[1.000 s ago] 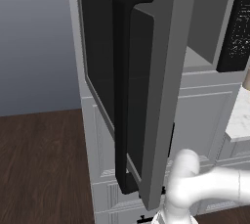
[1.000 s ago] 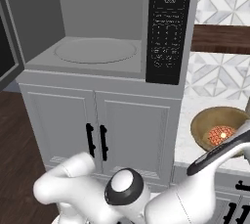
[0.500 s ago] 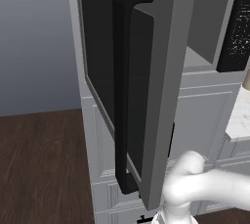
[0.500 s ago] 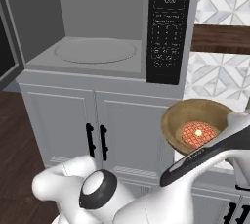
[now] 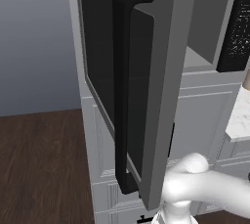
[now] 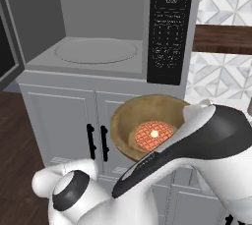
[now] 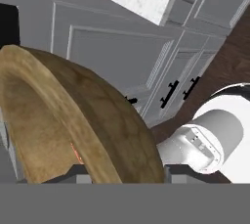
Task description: Open the microwave, place the bowl with waffle inside the microwave, then close the microwave door and turn it on.
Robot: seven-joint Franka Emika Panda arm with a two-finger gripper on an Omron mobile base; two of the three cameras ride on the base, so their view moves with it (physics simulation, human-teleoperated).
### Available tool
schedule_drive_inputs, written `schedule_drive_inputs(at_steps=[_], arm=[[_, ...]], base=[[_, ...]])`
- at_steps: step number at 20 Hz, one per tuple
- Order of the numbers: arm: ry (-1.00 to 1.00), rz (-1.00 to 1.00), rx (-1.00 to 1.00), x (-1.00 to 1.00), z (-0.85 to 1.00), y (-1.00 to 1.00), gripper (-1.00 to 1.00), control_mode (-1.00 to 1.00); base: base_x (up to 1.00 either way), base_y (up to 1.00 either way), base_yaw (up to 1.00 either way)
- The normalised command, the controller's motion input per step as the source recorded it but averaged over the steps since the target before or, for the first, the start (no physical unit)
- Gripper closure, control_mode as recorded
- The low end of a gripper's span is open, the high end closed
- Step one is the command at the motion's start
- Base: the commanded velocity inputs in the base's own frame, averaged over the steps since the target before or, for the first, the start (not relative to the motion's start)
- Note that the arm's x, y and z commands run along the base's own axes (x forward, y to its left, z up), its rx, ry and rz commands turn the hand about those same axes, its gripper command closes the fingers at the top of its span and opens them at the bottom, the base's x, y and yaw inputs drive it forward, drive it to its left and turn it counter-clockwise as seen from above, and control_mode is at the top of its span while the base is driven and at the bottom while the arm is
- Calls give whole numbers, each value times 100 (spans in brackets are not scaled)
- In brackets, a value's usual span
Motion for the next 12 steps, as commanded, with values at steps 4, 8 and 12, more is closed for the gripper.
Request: schedule_drive_inputs(at_steps=[4, 8, 12], arm=[[-2, 15, -3, -13, 79, 100, 100, -100], [-3, 14, -4, 0, 80, 100, 100, -100], [-2, 8, -3, 2, 79, 100, 100, -100]], base=[[0, 0, 0], [0, 0, 0], [0, 0, 0]])
